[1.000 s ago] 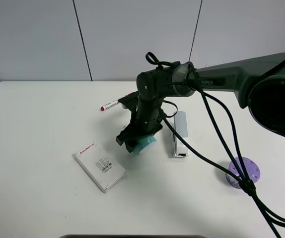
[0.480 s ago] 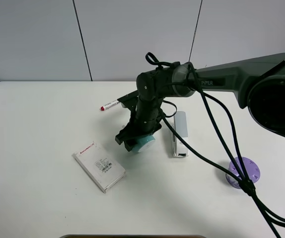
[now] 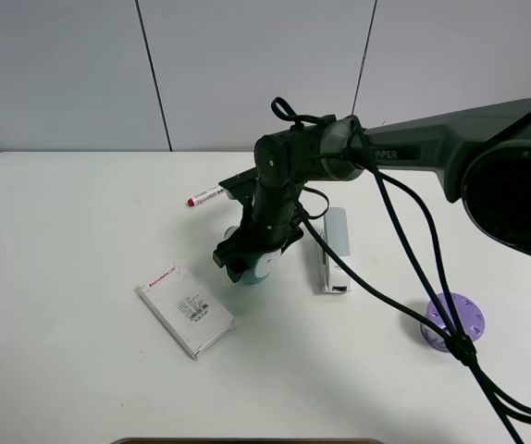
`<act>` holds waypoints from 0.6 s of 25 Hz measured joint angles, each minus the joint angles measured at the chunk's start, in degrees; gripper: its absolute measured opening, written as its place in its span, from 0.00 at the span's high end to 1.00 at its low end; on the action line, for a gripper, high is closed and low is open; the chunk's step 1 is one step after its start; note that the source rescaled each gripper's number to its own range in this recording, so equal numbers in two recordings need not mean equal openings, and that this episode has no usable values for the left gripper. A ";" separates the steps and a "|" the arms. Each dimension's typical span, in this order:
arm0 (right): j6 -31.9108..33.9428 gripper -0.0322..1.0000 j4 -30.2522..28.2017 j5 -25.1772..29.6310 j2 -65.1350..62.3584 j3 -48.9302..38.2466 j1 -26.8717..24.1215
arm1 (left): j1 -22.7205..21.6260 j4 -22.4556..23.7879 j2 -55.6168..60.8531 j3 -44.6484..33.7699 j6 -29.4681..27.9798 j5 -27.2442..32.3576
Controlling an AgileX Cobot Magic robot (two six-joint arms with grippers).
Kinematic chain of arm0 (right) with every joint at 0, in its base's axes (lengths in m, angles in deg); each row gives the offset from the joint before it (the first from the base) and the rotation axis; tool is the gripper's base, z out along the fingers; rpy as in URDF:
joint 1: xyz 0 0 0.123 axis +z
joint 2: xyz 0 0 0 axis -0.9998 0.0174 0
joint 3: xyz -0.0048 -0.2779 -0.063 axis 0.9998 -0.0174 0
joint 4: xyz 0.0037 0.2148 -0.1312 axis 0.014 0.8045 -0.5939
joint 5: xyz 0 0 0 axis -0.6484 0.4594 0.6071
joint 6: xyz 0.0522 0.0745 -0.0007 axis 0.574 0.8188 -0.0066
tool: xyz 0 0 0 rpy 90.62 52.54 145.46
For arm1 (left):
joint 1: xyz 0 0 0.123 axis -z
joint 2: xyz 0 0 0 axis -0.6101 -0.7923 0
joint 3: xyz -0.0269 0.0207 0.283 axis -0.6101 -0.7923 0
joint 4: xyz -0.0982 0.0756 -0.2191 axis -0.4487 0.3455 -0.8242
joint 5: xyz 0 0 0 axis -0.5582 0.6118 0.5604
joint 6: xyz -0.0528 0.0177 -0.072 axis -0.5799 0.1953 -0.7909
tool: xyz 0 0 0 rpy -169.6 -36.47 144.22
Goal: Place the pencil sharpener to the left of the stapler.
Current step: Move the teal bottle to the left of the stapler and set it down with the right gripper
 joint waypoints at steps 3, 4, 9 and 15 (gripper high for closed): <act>0.00 0.45 0.00 0.63 -0.81 0.00 0.00 | 0.00 0.00 0.00 0.00 0.00 0.00; 0.00 0.45 0.00 0.80 -1.40 0.00 0.00 | 0.00 0.00 0.00 0.00 0.00 0.00; 0.00 0.44 -0.20 2.60 -5.29 0.00 0.00 | 0.00 0.00 0.00 0.00 0.00 0.00; 0.00 0.44 -0.26 7.06 -11.67 0.00 0.00 | 0.00 0.00 0.00 0.00 0.00 0.00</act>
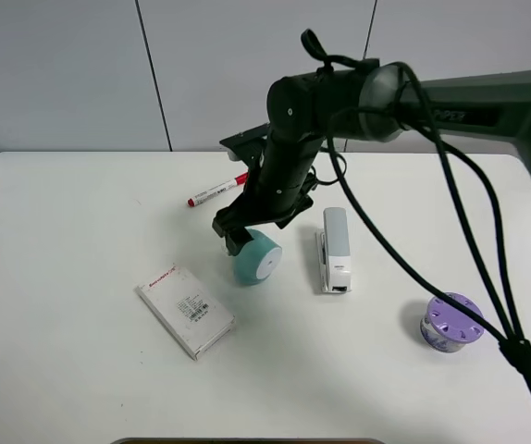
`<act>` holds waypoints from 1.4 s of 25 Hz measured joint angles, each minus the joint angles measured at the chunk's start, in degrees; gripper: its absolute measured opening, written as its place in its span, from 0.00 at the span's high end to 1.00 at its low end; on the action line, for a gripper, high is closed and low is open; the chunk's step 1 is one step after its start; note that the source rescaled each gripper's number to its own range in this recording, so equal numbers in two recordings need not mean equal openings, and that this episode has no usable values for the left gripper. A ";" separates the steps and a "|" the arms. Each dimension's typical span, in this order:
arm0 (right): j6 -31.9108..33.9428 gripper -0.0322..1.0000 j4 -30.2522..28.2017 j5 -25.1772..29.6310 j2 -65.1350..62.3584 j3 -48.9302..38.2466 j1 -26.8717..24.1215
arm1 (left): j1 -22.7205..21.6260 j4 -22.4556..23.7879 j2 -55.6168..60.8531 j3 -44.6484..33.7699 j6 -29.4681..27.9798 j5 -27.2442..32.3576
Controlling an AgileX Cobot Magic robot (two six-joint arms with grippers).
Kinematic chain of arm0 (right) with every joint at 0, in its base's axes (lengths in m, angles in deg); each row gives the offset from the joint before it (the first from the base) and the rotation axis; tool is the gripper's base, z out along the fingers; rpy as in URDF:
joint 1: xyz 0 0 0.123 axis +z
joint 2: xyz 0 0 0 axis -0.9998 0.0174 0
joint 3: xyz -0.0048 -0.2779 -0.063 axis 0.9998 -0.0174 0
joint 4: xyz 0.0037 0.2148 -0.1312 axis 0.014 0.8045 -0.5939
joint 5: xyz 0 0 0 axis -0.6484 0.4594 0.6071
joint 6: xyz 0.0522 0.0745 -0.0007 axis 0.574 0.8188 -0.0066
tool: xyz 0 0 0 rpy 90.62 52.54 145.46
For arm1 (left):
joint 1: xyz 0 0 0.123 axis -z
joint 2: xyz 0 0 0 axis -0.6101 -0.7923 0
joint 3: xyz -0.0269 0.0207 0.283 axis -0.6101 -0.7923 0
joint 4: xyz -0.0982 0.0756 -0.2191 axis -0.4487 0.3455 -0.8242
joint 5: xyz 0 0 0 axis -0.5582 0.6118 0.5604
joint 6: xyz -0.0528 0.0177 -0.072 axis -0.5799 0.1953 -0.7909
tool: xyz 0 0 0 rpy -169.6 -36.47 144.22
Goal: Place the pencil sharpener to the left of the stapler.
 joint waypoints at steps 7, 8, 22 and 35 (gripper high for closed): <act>0.00 0.44 -2.40 8.36 -10.33 0.00 0.00 | 0.00 0.00 0.00 0.00 0.00 0.00; 0.00 0.44 -2.82 9.90 -11.67 0.00 0.00 | 0.00 0.00 0.00 0.00 0.00 0.00; 2.50 0.44 -10.03 17.85 -30.06 0.00 0.11 | 0.00 0.00 0.00 0.00 0.00 0.00; 3.36 0.44 -12.44 17.97 -44.10 -0.51 0.11 | 0.00 0.00 0.00 0.00 0.00 0.00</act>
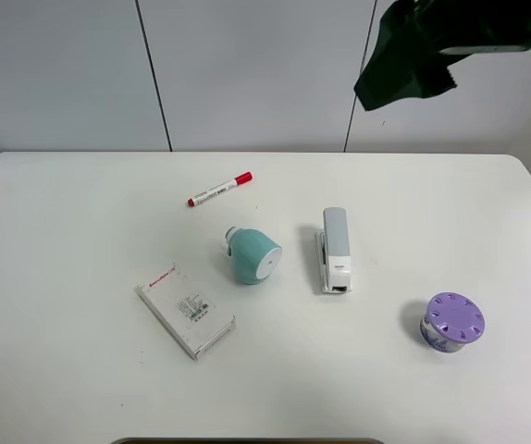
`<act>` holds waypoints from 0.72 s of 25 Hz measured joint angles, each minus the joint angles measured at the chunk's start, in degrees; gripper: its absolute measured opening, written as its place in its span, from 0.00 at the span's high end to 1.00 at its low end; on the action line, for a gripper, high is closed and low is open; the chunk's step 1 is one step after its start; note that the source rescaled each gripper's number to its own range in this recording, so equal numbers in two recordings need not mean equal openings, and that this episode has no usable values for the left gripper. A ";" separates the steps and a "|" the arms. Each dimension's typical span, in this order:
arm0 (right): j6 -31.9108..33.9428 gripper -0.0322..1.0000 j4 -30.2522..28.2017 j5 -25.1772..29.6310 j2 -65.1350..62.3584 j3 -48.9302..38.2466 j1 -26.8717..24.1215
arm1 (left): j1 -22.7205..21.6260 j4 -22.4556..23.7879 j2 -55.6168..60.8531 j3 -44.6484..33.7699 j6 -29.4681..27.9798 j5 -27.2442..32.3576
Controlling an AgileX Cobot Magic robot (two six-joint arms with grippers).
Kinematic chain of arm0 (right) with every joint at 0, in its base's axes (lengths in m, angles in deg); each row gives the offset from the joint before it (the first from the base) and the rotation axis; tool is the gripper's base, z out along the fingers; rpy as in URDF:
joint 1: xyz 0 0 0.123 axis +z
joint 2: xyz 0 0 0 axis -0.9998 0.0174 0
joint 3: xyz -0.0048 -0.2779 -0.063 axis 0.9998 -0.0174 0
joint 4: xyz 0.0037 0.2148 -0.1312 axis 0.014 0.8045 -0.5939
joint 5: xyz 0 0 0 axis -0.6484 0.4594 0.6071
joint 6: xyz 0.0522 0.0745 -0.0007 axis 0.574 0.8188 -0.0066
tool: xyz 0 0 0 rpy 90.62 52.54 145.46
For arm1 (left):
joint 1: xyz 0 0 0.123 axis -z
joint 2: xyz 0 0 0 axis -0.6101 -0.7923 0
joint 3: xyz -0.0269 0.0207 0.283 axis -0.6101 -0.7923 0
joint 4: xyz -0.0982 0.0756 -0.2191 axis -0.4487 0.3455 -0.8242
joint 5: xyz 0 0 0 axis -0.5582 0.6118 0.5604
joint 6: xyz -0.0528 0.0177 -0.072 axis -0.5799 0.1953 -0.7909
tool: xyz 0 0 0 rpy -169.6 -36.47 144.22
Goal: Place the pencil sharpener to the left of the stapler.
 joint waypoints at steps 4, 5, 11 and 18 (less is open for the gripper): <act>0.11 0.44 -0.77 -0.10 -6.63 -7.31 0.00 | 0.00 0.00 0.00 0.00 0.00 0.00; 0.11 0.44 -1.36 -0.03 -8.32 -9.67 0.06 | 0.00 0.00 0.00 0.00 0.00 0.00; 1.69 0.44 -4.26 0.19 -21.07 -24.25 0.07 | 0.00 0.00 0.00 0.00 0.00 0.00; 7.23 0.44 -4.82 -1.69 -34.41 -34.93 -5.39 | 0.00 0.00 0.00 0.00 0.00 0.00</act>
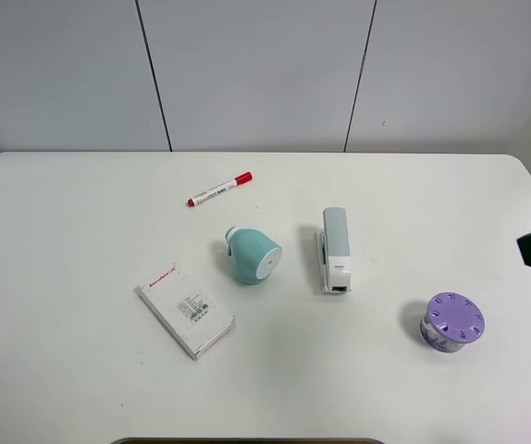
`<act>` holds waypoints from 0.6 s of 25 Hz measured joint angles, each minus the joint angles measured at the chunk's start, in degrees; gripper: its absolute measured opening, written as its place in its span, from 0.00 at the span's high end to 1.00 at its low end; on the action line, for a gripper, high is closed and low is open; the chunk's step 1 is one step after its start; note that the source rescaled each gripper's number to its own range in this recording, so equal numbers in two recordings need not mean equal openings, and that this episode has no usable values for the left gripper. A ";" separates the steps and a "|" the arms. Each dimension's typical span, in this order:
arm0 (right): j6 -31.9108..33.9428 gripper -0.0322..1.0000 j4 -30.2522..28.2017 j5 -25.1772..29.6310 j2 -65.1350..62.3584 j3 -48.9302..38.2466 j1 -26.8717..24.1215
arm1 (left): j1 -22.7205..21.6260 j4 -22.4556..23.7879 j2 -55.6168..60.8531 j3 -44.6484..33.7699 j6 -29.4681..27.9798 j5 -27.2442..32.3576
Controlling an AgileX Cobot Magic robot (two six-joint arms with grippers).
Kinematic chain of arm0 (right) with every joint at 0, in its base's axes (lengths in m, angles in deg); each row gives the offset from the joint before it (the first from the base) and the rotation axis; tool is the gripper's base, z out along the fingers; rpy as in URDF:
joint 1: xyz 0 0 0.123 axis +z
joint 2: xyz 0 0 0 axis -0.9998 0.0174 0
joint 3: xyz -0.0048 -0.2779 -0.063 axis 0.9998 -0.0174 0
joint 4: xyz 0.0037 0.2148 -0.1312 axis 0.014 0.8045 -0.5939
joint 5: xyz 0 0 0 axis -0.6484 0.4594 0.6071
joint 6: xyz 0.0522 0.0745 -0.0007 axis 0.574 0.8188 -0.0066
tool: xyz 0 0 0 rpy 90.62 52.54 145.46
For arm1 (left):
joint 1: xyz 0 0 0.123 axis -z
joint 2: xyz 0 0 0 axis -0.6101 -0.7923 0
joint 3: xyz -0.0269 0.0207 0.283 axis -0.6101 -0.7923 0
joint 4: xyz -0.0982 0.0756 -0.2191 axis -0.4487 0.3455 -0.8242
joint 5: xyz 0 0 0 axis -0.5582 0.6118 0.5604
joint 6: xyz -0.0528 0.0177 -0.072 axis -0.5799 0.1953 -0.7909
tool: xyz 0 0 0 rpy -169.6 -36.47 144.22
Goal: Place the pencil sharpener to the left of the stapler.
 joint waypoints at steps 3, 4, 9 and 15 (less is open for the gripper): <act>0.36 0.44 -0.12 -0.13 -5.41 -3.57 -6.49 | 0.00 0.00 0.00 0.00 0.00 0.00; 0.36 0.44 -0.17 -0.39 -7.45 -4.78 -9.05 | 0.00 0.00 0.00 0.00 0.00 0.00; 0.36 0.44 -0.11 -1.46 -17.10 -10.43 -18.82 | 0.00 0.00 0.00 0.00 0.00 0.00; 0.36 0.44 0.80 -1.66 -28.14 -17.73 -25.42 | 0.00 0.00 0.00 0.00 0.00 0.00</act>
